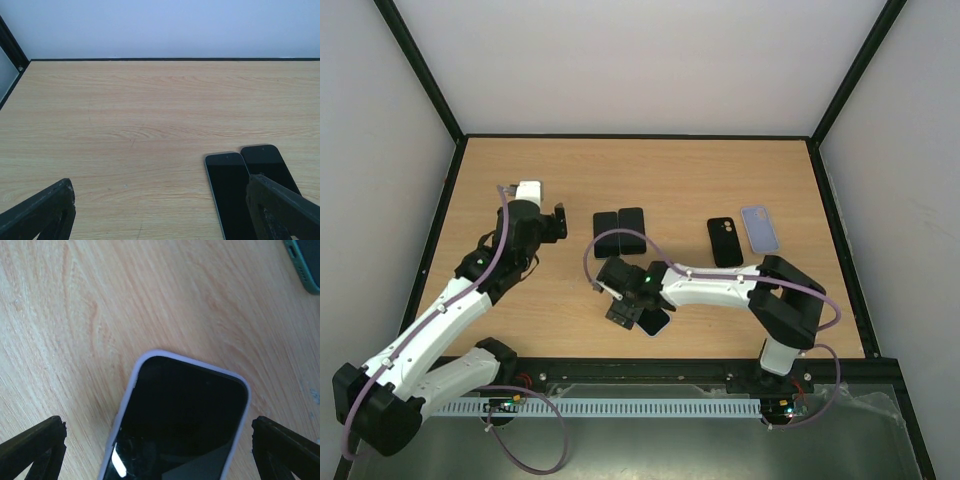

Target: Take the phone out of the phone case

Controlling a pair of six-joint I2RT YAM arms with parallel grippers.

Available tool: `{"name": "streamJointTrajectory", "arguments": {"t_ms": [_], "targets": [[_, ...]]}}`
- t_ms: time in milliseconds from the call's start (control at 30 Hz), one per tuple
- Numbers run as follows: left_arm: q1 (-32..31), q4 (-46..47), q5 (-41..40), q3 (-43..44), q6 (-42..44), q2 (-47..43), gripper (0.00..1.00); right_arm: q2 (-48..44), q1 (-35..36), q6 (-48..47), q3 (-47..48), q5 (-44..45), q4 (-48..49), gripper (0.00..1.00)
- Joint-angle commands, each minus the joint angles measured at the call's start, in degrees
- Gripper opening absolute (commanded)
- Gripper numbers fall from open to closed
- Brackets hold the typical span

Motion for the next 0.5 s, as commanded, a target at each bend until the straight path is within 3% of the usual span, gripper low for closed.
{"name": "streamJointTrajectory", "arguments": {"t_ms": [0, 467], "targets": [[0.69, -0.09, -0.77, 1.05, 0.73, -0.71, 0.92, 2.23, 3.41, 0.18, 1.25, 11.18, 0.89, 0.98], [1.59, 0.0, 1.18, 1.05, 0.62, -0.74, 0.92, -1.16, 2.81, -3.63, -5.83, 18.24, -2.72, 0.97]]}}
